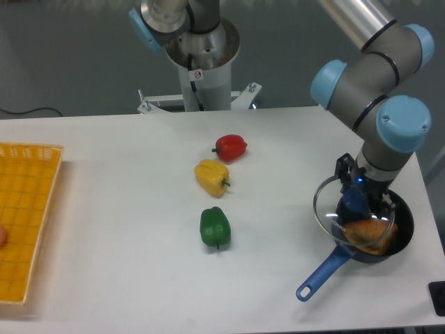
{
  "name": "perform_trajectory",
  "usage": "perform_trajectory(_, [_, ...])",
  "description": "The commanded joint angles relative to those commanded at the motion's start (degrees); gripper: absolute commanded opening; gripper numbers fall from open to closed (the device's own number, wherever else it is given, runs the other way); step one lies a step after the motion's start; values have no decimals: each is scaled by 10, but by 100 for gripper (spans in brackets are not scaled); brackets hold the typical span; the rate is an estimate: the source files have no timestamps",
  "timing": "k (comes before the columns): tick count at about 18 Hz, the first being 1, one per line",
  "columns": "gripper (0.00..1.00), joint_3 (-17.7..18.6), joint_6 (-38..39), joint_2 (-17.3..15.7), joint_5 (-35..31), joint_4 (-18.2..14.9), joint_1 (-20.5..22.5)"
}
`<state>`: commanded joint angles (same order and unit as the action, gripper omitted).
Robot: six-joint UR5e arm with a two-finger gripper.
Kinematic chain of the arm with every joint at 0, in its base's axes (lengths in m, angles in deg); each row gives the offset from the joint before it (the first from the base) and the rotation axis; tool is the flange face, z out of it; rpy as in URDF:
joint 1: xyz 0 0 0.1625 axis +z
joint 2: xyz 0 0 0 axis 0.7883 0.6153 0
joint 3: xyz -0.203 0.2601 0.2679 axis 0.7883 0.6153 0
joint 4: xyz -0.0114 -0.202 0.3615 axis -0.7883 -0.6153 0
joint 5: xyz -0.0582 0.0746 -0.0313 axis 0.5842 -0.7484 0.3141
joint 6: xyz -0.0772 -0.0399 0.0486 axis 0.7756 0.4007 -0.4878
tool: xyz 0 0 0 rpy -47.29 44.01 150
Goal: Close the pot lid
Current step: 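Lower the glass lid onto the saucepan rim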
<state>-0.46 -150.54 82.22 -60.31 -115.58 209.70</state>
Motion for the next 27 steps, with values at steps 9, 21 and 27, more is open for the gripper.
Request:
perform_trajectory(9, [53, -52, 47, 29, 0, -34, -3])
perform_trajectory(21, [53, -89, 41, 60, -21, -43, 6])
perform_trajectory(27, [53, -89, 41, 60, -21, -52, 13])
